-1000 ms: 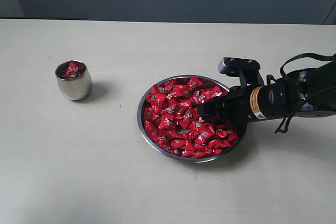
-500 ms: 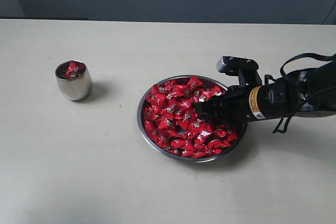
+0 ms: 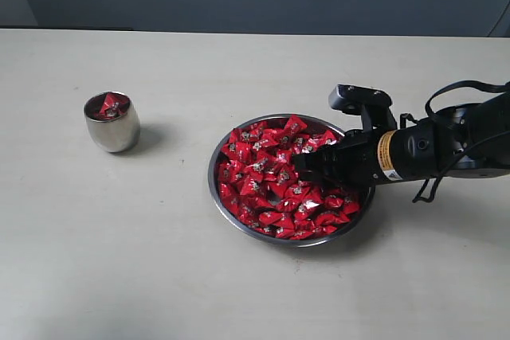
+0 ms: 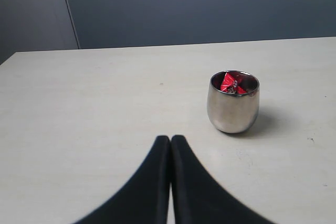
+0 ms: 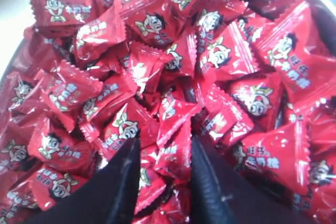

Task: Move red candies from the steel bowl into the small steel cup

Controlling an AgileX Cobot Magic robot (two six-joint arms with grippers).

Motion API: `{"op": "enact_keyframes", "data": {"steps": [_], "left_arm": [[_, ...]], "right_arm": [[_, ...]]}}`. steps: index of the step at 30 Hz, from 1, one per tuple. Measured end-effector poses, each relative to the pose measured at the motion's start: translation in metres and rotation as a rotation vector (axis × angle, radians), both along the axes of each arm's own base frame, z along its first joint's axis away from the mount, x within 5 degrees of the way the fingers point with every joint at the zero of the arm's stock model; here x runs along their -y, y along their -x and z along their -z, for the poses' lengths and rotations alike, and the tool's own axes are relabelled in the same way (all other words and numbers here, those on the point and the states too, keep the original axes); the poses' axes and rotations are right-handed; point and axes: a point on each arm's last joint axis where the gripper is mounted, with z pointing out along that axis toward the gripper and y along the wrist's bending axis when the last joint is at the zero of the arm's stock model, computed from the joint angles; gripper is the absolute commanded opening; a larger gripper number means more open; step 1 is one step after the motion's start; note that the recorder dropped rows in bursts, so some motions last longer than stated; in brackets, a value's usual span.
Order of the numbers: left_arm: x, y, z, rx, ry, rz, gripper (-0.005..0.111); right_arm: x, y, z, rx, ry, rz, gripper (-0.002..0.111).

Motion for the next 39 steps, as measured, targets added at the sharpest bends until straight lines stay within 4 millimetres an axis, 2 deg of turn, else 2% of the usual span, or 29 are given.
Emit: {"op": "enact_keyframes", "data": {"steps": [1,7,21,32,39], "left_arm": [[0.0,0.0,0.0,0.0,0.0,0.0,0.0],[0.0,0.0,0.0,0.0,0.0,0.0,0.0],[0.0,0.0,0.0,0.0,0.0,0.0,0.0],[0.0,0.0,0.0,0.0,0.0,0.0,0.0],[0.0,0.0,0.0,0.0,0.0,0.0,0.0]], "right_arm": [[0.0,0.0,0.0,0.0,0.002,0.001,0.017],[0.0,0.001,0.001,0.006,0.013,-0.023,-0.001],[-0.001,-0.008,-0.007,0.061,0.054,-0.041,-0.001],[0.004,-0.009,-0.039,0.167,0.062,-0.02,-0.001],[0.005,-0.009,-0.044,0.184,0.06,-0.017,-0.001]]}}
